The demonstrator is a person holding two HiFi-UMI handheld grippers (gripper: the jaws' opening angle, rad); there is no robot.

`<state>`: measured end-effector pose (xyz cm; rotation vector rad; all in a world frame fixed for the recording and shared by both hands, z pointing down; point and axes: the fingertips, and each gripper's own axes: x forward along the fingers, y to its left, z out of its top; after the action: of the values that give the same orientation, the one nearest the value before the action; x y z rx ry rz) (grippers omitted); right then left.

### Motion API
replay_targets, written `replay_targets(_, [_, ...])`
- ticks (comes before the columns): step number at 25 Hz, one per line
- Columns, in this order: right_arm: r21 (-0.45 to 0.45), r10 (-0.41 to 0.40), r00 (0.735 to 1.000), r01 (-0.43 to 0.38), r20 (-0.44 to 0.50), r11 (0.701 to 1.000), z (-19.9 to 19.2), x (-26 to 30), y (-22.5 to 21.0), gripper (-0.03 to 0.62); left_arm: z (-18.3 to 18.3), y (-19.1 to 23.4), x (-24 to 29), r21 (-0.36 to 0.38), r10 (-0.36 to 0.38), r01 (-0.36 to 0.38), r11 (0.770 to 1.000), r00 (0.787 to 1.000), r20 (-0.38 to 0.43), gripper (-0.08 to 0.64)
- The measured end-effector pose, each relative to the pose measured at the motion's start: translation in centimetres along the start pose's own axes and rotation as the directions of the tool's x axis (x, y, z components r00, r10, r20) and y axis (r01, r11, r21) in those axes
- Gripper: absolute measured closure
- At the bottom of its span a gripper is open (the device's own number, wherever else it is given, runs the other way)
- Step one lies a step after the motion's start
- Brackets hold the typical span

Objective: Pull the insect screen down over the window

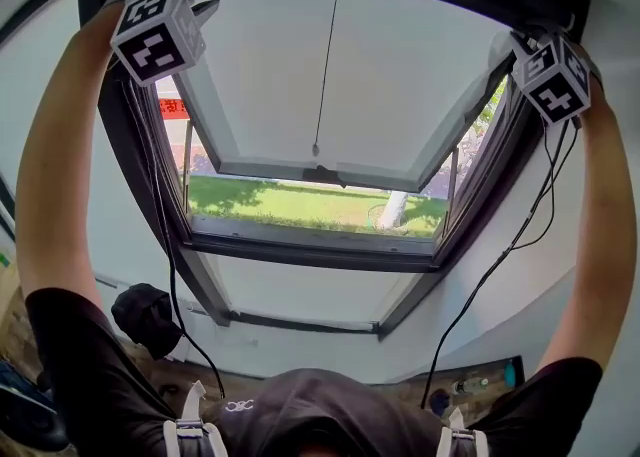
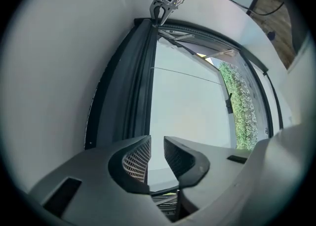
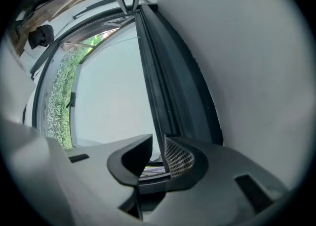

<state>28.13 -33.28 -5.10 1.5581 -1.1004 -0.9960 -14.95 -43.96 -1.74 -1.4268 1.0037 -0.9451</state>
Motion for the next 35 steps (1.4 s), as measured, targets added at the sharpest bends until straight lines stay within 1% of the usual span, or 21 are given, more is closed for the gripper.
replay_targets(3, [-0.003, -0.006, 1.0, 0.006, -0.021, 1.0, -0.2, 0.9, -0.8, 0.511, -0.4, 1.3, 0.6, -0.015, 0.013, -0.013, 1.0, 1.0, -0.026, 0.463])
replay_targets(5, [-0.012, -0.007, 0.999, 0.007, -0.045, 1.0, -0.3, 1.3, -1.2, 0.511, -0.8, 2.0, 0.9, -0.006, 0.028, -0.028, 1.0, 0.999, -0.047, 0.463])
replay_targets(7, [-0.032, -0.009, 0.998, 0.007, -0.066, 0.999, -0.3, 1.5, -1.4, 0.523, -1.2, 2.5, 1.2, 0.006, 0.041, -0.041, 0.999, 0.997, -0.063, 0.463])
replay_targets(11, [-0.082, -0.017, 0.996, 0.01, -0.09, 0.997, -0.3, 2.3, -1.5, 0.525, -2.1, 3.2, 2.0, -0.002, 0.062, -0.063, 0.998, 0.994, -0.089, 0.463])
replay_targets(13, [-0.072, -0.007, 0.995, 0.0, -0.096, 0.997, -0.3, 2.7, -1.5, 0.525, -2.4, 3.4, 2.4, -0.003, 0.066, -0.066, 0.998, 0.993, -0.102, 0.463])
replay_targets(15, [-0.063, 0.007, 0.995, -0.013, -0.099, 0.998, -0.3, 3.0, -1.2, 0.526, -2.7, 3.3, 2.9, 0.0, 0.062, -0.062, 0.998, 0.992, -0.109, 0.463])
replay_targets(18, [-0.076, 0.007, 0.996, -0.014, -0.094, 0.997, -0.3, 2.9, -1.1, 0.543, -2.4, 3.2, 3.6, 0.003, 0.068, -0.068, 0.998, 0.993, -0.097, 0.463])
replay_targets(22, [-0.063, 0.019, 0.997, -0.024, -0.071, 0.998, -0.3, 2.7, -0.9, 0.545, -2.2, 2.7, 4.6, 0.006, 0.059, -0.058, 0.998, 0.994, -0.093, 0.463])
replay_targets(24, [-0.06, 0.034, 0.997, -0.039, -0.072, 0.997, -0.5, 2.7, -0.6, 0.511, -2.3, 2.7, 5.1, 0.007, 0.054, -0.053, 0.999, 0.994, -0.093, 0.463])
replay_targets(27, [-0.06, 0.034, 0.996, -0.039, -0.079, 0.997, -0.6, 3.3, -0.6, 0.511, -2.3, 2.9, 5.1, -0.009, 0.027, -0.028, 1.0, 0.996, -0.09, 0.465])
replay_targets(30, [-0.059, 0.022, 0.996, -0.027, -0.086, 0.998, -0.8, 4.2, -0.7, 0.54, -2.2, 2.7, 5.0, -0.014, 0.002, -0.003, 1.0, 0.995, -0.097, 0.482])
replay_targets(35, [-0.06, 0.021, 0.997, -0.025, -0.069, 0.998, -1.0, 4.6, -0.6, 0.551, -2.0, 2.5, 5.1, -0.009, -0.028, 0.027, 1.0, 0.994, -0.109, 0.499])
